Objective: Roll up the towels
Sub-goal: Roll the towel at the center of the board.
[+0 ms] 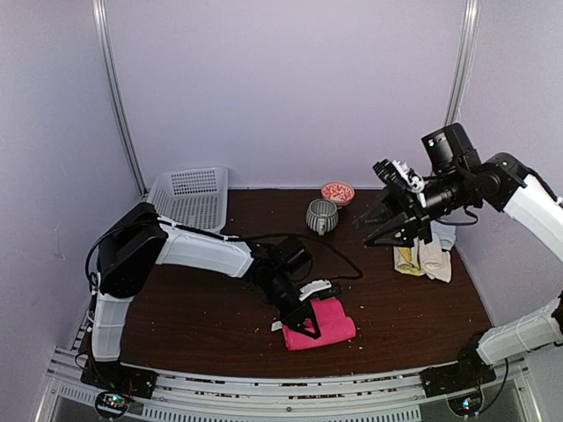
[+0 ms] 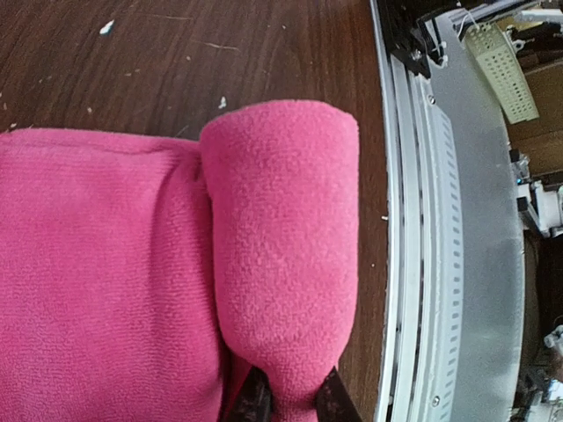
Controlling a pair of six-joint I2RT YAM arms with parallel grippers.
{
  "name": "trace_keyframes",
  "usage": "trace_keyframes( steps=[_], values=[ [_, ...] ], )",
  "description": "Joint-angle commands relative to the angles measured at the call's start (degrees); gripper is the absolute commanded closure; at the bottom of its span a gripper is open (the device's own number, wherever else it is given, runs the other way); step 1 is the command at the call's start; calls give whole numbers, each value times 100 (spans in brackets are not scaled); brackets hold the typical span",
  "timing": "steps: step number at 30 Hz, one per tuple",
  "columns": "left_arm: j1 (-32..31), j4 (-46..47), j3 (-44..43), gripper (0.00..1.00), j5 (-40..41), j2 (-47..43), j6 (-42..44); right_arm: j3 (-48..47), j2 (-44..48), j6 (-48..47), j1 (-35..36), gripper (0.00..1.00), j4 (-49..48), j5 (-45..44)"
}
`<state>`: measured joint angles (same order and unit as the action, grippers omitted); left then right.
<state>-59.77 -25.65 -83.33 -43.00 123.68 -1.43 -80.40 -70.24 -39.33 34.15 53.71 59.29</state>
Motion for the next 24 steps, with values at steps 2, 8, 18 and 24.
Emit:
trace_keyframes(
  steps=[2, 8, 18, 24],
  values=[
    [187, -107, 252, 87, 115, 517, -569, 1153, -88, -341, 543, 60, -230, -806],
    [211, 244, 463, 88, 147, 500, -939, 2333, -335, -167, 1935, 60, -1095, -2687],
    [218, 587, 845, 99, -24, 379, -1100, 3412, -1001, 111, 2664, 48, -3055, -4802],
    [211, 597, 873, 97, -6, 362, -1090, 3492, -1613, 41, 2894, 47, -3519, -5352]
  ],
)
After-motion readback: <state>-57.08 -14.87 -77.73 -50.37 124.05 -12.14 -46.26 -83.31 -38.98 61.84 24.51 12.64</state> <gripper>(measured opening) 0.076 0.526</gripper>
